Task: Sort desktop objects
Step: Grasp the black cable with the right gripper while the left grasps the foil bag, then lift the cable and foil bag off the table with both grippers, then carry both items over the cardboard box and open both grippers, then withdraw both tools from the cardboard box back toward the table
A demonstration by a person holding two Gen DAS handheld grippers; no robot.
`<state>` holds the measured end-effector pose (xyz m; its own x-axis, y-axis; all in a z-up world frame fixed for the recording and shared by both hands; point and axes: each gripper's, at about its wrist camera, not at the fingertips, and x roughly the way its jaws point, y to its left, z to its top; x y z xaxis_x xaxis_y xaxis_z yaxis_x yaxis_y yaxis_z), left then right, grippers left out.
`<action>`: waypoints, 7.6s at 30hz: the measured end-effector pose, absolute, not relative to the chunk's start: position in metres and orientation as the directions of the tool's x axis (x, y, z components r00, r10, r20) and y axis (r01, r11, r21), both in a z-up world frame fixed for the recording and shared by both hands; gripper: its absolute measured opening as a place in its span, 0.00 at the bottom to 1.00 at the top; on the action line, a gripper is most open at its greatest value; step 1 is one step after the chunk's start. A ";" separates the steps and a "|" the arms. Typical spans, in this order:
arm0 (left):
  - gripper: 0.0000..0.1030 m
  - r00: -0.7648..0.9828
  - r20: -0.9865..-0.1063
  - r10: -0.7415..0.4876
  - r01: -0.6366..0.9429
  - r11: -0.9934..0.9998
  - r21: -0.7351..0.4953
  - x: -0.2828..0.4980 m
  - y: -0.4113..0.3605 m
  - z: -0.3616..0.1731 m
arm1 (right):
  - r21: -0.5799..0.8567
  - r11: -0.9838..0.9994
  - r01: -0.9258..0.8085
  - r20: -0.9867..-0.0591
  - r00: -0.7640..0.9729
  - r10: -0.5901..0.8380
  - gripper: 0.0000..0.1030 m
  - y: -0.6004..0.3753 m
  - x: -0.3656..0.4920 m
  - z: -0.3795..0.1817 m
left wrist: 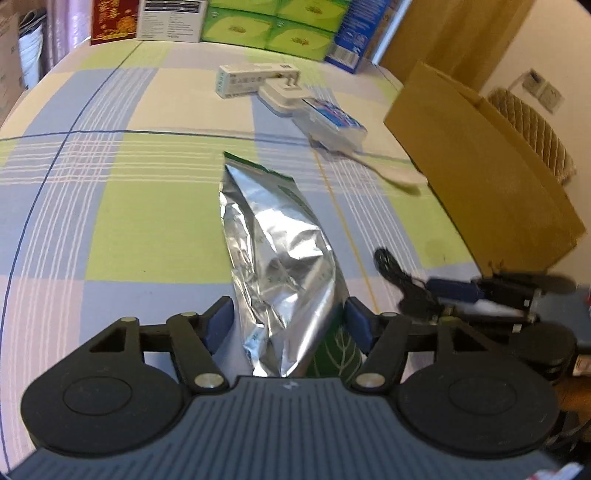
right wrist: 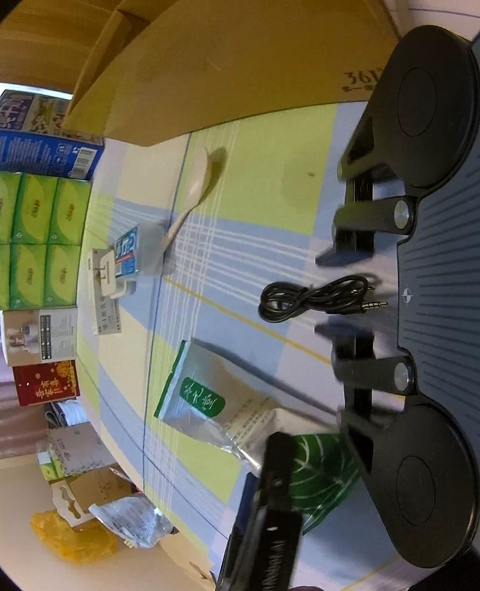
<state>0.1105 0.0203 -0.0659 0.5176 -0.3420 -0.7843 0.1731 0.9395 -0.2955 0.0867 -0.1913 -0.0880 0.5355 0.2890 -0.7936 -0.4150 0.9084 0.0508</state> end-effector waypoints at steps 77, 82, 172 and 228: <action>0.44 0.625 -0.732 -0.270 0.299 0.950 -0.095 0.051 -0.078 0.041 | 0.072 0.961 -0.268 -0.596 0.761 0.257 0.10 -0.257 0.024 0.035; 0.44 0.629 -0.714 -0.307 0.343 0.934 -0.099 0.047 -0.104 0.058 | 0.062 0.974 -0.219 -0.572 0.792 0.215 0.10 -0.283 0.014 0.054; 0.54 0.605 -0.671 -0.427 0.318 0.903 -0.288 0.160 -0.236 0.061 | 0.046 0.990 -0.132 -0.634 0.762 0.131 0.14 -0.441 0.132 0.055; 0.99 0.735 -0.657 -0.169 0.143 0.985 -0.093 0.059 -0.079 0.064 | 0.111 0.967 -0.229 -0.608 0.754 0.249 0.98 -0.354 0.043 0.084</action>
<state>0.0595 -0.0794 0.0636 0.7349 -0.1686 -0.6569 0.1431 0.9854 -0.0928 0.0431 -0.3545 0.0845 0.7542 0.2487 -0.6078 -0.2291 0.9670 0.1113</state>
